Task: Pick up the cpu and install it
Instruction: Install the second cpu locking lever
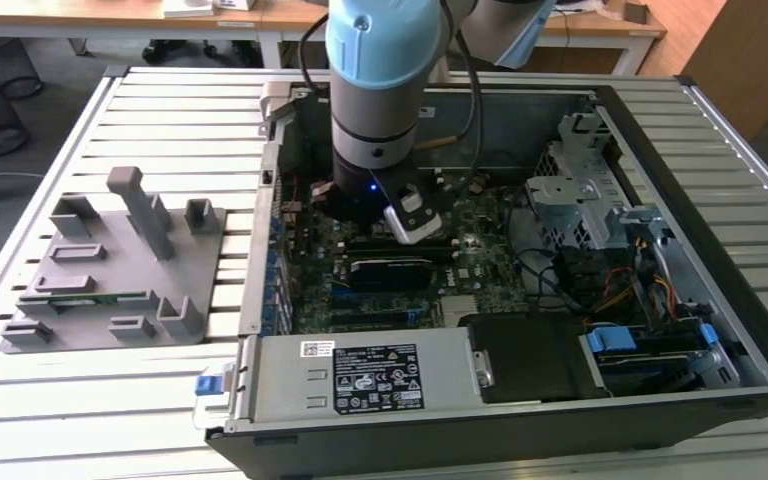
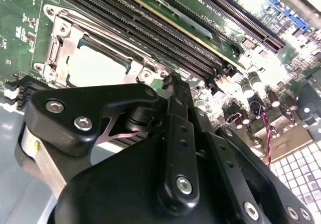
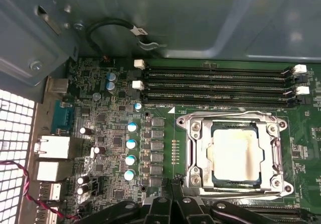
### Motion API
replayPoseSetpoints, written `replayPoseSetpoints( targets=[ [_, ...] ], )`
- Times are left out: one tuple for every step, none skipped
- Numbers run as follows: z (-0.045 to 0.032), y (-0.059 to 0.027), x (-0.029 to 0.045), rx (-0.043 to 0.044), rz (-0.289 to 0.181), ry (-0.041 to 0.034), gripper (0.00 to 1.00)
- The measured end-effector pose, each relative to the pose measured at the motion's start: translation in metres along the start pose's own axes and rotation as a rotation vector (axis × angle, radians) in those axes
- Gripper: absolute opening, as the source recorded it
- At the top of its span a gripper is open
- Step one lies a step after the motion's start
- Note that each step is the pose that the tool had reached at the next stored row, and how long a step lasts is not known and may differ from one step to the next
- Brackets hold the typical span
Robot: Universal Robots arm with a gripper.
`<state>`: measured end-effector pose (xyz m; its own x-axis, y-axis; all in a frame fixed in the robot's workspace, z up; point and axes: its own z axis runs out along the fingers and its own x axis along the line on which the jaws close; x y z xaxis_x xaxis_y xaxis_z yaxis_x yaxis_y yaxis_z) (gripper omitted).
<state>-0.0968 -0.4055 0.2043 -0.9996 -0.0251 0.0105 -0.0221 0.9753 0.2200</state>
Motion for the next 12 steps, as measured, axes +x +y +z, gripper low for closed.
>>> replayPoseSetpoints(
  targets=[
    [-0.001, 0.0003, 0.0, 0.0, 0.0, 0.0, 0.11],
    [-0.0021, 0.0005, 0.0, -0.0001, 0.0, -0.0001, 0.11],
    [-0.003, 0.0007, 0.0, 0.0, 0.0, 0.0, 0.11],
    [-0.0041, 0.001, 0.0, -0.0002, 0.0, -0.0001, 0.11],
    [-0.0054, 0.0012, 0.0001, -0.0002, 0.0, -0.0001, 0.11],
    [-0.0067, 0.0015, 0.0001, -0.0001, 0.0, 0.0, 0.11],
    [-0.0079, 0.0018, 0.0001, -0.0001, 0.0, 0.0, 0.11],
    [-0.0093, 0.0021, 0.0001, -0.0001, 0.0, 0.0, 0.11],
    [-0.0107, 0.0024, 0.0001, -0.0001, 0.0, 0.0, 0.11],
    [-0.0119, 0.0027, 0.0001, -0.0001, 0.0, 0.0, 0.11],
    [-0.0129, 0.0029, 0.0002, 0.0, 0.0, 0.0, 0.11],
    [-0.0138, 0.0031, 0.0002, -0.0001, 0.0, 0.0, 0.11]
  ],
)
